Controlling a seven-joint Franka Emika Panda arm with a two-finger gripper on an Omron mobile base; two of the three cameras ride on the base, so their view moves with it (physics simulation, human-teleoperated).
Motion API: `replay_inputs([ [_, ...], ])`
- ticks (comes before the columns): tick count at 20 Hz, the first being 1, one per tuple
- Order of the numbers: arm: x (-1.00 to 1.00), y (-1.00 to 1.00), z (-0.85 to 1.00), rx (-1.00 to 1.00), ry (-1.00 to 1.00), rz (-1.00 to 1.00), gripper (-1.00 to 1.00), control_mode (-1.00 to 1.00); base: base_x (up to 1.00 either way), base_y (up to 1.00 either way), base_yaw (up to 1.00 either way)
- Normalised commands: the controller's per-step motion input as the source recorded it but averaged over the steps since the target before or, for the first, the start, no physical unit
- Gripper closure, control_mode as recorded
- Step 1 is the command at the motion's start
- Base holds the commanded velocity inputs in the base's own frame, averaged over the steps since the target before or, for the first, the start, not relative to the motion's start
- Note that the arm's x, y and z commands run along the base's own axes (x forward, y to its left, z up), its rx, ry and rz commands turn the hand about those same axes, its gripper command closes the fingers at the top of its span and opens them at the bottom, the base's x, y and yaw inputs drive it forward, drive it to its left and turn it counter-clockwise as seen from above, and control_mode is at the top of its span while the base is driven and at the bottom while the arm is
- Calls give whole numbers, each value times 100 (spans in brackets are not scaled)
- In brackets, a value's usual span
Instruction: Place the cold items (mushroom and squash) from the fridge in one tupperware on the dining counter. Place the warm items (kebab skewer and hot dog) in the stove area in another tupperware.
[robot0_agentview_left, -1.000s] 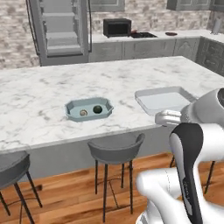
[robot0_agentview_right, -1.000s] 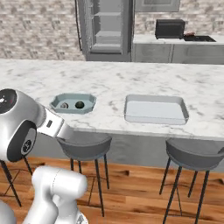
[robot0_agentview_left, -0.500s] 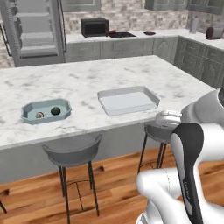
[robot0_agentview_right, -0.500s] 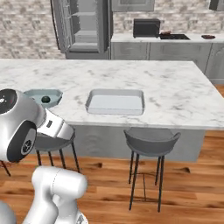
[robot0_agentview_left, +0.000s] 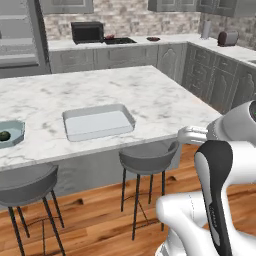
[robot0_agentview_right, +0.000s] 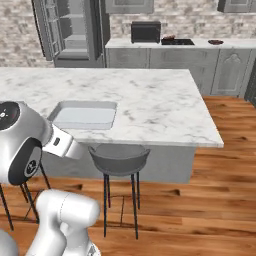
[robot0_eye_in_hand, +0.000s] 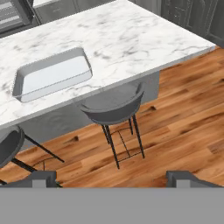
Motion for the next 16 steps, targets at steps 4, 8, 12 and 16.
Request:
replay_inputs([
  [4, 0, 0, 0, 0, 0, 0, -100, 100, 0, -100, 0],
  [8, 0, 0, 0, 0, 0, 0, -100, 100, 0, -100, 0],
  [12, 0, 0, 0, 0, 0, 0, -100, 100, 12, -100, 0],
  [16, 0, 0, 0, 0, 0, 0, -100, 100, 26, -100, 0],
])
